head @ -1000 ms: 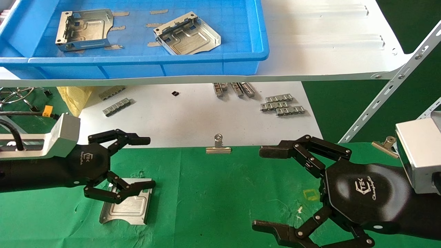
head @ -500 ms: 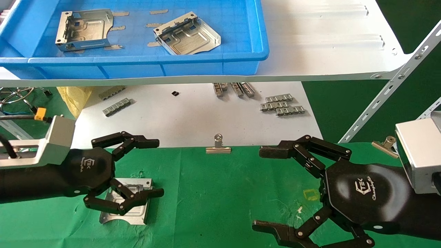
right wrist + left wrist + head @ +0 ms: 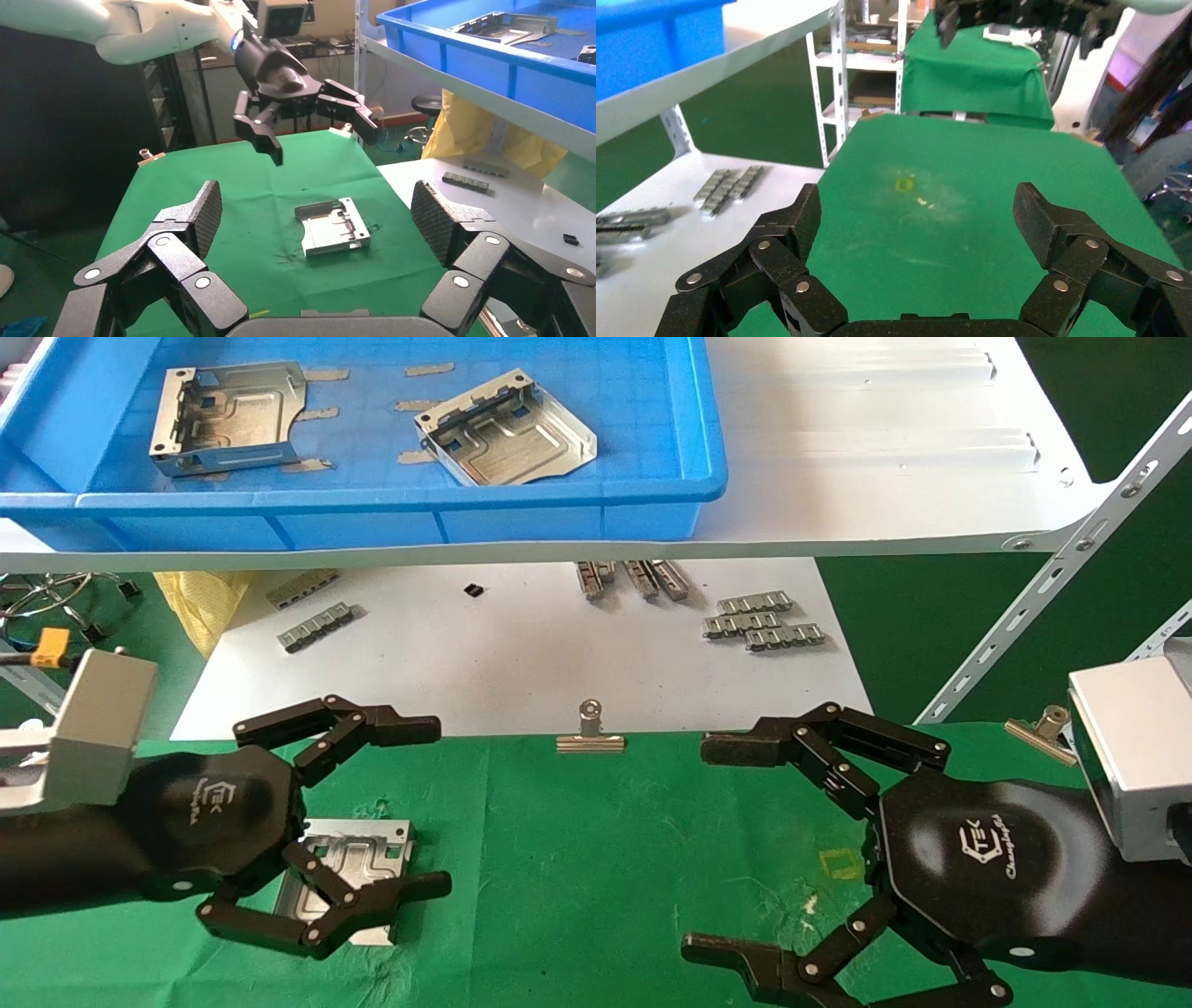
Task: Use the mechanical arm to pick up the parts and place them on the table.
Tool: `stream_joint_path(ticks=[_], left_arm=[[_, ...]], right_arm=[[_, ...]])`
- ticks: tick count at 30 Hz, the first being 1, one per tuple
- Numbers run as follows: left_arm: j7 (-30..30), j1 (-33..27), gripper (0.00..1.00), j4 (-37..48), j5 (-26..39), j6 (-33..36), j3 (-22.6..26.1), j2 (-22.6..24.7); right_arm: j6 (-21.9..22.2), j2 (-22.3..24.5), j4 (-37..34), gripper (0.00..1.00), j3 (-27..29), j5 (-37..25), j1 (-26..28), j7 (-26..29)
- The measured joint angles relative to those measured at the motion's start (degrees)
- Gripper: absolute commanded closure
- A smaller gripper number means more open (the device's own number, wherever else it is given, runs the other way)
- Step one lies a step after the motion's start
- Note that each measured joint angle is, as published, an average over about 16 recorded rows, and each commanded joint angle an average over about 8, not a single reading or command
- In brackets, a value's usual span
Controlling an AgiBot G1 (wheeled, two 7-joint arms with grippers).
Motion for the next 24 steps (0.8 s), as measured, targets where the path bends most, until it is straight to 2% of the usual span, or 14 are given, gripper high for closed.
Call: stream_joint_path(ticks=[16, 24], left_arm=[[-8.38, 8.59, 0.0, -13.51, -1.46, -1.55, -10.86, -2.48], [-10.34, 10.81, 0.0, -16.95, -1.91, -1.96, -13.65, -3.13]], right_arm=[[0.01, 0.01, 0.0, 0.0, -0.01, 0.01, 0.0, -0.01], [0.02, 0.01, -0.01, 0.0, -0.02, 0.02, -0.01, -0.01]])
